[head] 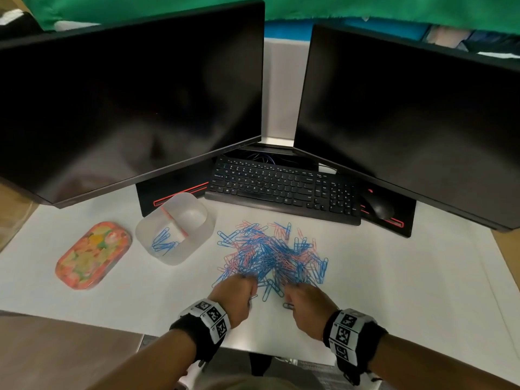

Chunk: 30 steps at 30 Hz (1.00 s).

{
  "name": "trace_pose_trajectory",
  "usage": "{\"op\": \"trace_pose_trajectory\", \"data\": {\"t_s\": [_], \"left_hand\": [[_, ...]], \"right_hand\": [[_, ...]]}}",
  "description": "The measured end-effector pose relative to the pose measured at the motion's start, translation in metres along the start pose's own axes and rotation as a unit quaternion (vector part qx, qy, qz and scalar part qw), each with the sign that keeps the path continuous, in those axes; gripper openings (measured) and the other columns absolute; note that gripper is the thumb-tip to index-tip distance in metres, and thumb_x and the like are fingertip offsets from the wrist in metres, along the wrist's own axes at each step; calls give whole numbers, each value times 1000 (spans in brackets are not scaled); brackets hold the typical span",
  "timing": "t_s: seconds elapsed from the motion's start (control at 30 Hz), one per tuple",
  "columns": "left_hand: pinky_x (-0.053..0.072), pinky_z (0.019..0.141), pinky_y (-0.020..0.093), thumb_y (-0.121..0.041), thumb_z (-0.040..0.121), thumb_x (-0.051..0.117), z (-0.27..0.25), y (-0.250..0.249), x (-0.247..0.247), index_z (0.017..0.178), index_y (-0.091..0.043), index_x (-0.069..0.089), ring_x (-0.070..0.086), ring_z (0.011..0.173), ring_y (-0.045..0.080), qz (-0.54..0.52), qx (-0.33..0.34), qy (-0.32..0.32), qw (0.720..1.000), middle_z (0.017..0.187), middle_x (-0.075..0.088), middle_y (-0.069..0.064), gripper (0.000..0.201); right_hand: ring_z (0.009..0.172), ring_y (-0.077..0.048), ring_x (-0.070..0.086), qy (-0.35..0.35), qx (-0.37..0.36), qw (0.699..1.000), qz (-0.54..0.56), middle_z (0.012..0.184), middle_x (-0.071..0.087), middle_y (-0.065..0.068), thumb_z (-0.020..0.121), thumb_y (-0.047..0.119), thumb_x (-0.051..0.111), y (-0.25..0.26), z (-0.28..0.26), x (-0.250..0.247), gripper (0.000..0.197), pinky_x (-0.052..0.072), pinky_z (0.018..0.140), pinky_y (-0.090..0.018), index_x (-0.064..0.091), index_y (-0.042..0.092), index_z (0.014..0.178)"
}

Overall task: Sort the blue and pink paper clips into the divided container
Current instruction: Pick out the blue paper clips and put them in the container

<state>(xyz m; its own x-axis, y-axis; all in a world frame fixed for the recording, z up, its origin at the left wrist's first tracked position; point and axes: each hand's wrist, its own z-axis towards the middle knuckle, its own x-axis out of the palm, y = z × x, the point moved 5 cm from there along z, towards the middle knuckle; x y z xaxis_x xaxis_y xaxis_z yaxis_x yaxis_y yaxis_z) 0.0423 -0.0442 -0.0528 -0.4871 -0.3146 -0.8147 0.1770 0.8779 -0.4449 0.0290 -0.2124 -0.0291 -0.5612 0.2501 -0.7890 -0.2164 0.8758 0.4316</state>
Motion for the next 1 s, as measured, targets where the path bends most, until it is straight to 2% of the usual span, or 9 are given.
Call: {"op": "trace_pose_trajectory", "data": {"t_s": [0.1, 0.27, 0.33, 0.43, 0.57, 0.77, 0.83, 0.9, 1.0], "left_hand": [[47, 75, 25, -13, 78, 48, -2, 2, 0, 90, -21, 59, 58, 86, 20, -18, 14, -9, 1000, 97, 59, -3, 17], [42, 69, 20, -1, 74, 53, 3, 3, -8, 72, -17, 55, 52, 72, 8, -151, 46, -56, 986, 77, 53, -10, 17], [41, 69, 17, 1, 74, 55, 7, 6, -12, 74, -11, 57, 50, 67, -4, -201, 18, -69, 977, 74, 53, -16, 12], [42, 66, 14, 3, 75, 57, 13, 10, -11, 87, -22, 55, 55, 59, -6, -277, -39, -14, 960, 68, 62, -12, 28], [45, 57, 23, 7, 74, 49, 17, 4, -14, 101, -20, 55, 54, 63, 16, -431, -90, 60, 896, 70, 61, 0, 39], [45, 49, 25, 0, 58, 41, 16, -8, -19, 71, -4, 58, 44, 46, 18, -572, -200, 69, 793, 60, 44, 8, 22], [34, 48, 21, -8, 59, 49, 19, -9, -15, 72, -8, 56, 37, 47, 17, -506, -188, 79, 838, 59, 40, 6, 14], [36, 51, 21, -18, 72, 58, 23, -11, -12, 74, -15, 59, 47, 54, 15, -325, -129, 73, 934, 63, 49, 0, 4], [47, 65, 25, -33, 77, 63, 21, -15, -6, 76, -22, 58, 58, 73, 18, -66, -52, 42, 996, 78, 58, -5, 12]], "right_hand": [[91, -29, 57, 8, -12, 1000, -14, 101, 61, -13, 84, 0, 45, -1, 2, 4, 21, 36, 69, -27, 52, 10, 101], [86, -20, 45, 28, -32, 999, 8, 105, 54, -7, 80, 0, 43, -3, 5, 10, 24, 35, 72, -26, 54, 9, 99], [88, -19, 48, 22, -19, 998, 60, 99, 50, -1, 79, 3, 45, -5, 10, 7, 25, 39, 76, -25, 56, 11, 101], [85, -21, 55, 14, 14, 987, 158, 88, 54, 1, 78, 0, 45, -8, 20, 2, 29, 46, 77, -26, 62, 8, 100], [58, -13, 57, 45, 91, 938, 331, 67, 55, 4, 88, -4, 40, -10, 29, -3, 29, 47, 56, -22, 63, 12, 97], [55, -21, 55, 41, 153, 833, 531, 68, 52, -14, 81, -11, 34, -8, 33, -6, 28, 44, 50, -27, 57, 6, 77], [53, -24, 54, 38, 162, 803, 573, 67, 51, -13, 80, -11, 33, -8, 35, -3, 26, 39, 50, -27, 52, 6, 75], [50, -24, 53, 34, 162, 792, 588, 64, 51, -12, 80, -9, 34, -7, 36, -3, 23, 35, 48, -27, 49, 7, 73], [47, -17, 48, 32, 149, 849, 507, 58, 51, -7, 83, -1, 41, -7, 37, -7, 16, 33, 47, -26, 48, 10, 73]]}}
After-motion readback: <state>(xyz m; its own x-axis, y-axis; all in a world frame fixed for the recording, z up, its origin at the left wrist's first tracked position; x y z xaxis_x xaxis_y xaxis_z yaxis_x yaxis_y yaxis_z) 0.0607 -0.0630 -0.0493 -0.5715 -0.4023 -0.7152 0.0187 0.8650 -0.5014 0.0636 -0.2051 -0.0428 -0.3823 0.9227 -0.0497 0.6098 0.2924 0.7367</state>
